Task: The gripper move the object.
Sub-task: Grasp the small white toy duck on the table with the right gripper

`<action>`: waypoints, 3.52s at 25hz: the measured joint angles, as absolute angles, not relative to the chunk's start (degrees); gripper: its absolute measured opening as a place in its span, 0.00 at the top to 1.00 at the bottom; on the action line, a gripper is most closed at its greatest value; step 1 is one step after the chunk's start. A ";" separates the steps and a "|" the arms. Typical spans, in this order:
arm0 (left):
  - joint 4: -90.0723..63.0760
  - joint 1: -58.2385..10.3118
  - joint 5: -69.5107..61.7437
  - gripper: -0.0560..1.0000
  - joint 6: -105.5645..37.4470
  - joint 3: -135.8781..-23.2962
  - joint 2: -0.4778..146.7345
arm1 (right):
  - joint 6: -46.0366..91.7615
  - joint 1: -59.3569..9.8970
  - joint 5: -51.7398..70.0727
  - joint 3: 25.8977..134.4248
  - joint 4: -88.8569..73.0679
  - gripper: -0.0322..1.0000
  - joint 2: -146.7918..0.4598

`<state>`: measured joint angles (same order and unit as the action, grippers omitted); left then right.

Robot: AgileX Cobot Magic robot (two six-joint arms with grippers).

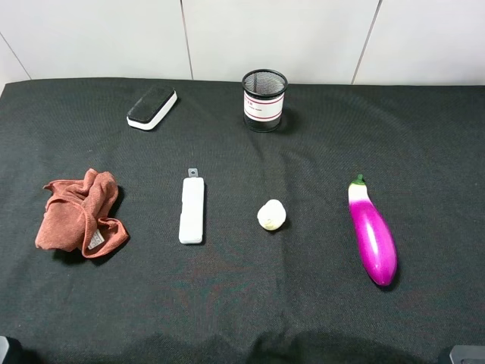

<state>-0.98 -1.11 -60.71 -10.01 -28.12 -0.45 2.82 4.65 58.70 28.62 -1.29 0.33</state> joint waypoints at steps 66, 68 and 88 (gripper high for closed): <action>-0.98 -1.11 -60.71 0.01 -10.01 -28.12 -0.45 | 29.01 4.65 52.60 34.86 -19.21 0.30 -40.18; -0.98 -1.11 -60.71 0.01 -10.01 -28.12 -0.45 | 30.01 4.65 52.12 34.86 -19.60 0.30 -42.07; -0.93 -1.11 -60.71 0.01 -10.01 -28.12 -0.45 | 36.03 -5.19 48.48 36.03 -21.87 0.30 -53.14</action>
<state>-0.93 -1.11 -60.71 -10.01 -28.12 -0.45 36.03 -5.19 48.48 36.03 -21.87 -53.14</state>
